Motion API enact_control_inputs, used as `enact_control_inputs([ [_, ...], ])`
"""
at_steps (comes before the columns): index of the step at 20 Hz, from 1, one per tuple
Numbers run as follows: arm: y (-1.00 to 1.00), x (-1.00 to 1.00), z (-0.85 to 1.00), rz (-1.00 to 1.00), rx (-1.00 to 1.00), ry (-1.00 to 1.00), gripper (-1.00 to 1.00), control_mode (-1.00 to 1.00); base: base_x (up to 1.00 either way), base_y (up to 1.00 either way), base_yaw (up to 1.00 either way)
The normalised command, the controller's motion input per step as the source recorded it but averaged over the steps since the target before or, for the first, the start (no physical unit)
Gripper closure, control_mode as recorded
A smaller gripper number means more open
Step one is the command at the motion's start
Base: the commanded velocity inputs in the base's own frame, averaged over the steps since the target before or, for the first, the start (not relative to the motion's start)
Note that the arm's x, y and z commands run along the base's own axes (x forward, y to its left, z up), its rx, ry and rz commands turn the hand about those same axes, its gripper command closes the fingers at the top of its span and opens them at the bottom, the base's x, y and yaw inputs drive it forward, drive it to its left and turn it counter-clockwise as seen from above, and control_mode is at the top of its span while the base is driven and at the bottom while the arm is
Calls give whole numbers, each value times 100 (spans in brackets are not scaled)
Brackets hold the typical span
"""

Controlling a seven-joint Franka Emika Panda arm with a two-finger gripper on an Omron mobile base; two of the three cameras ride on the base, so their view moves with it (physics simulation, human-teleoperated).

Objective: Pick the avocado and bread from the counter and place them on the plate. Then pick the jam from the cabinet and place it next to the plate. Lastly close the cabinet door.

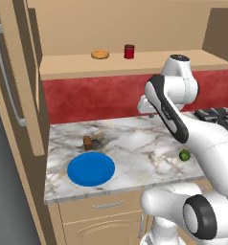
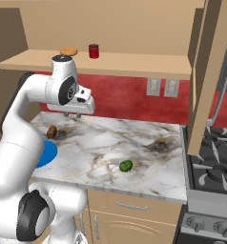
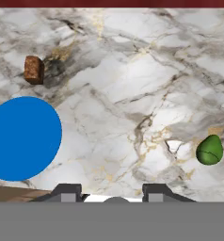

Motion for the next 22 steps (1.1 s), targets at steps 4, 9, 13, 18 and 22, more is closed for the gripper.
enact_control_inputs([
  [4, -8, -4, 0, 0, 1, 0, -100, -100, 0, 0, 0],
  [9, -34, -10, 0, -5, 3, 0, -100, -100, 0, 0, 0],
  [13, -52, -21, -4, -12, 5, 0, -100, -100, 0, 0, 0],
  [18, -56, -19, -15, -17, 1, 0, -100, -100, 0, 0, 0],
  [22, -50, -11, -20, -16, 0, 0, -100, -100, 0, 0, 0],
])
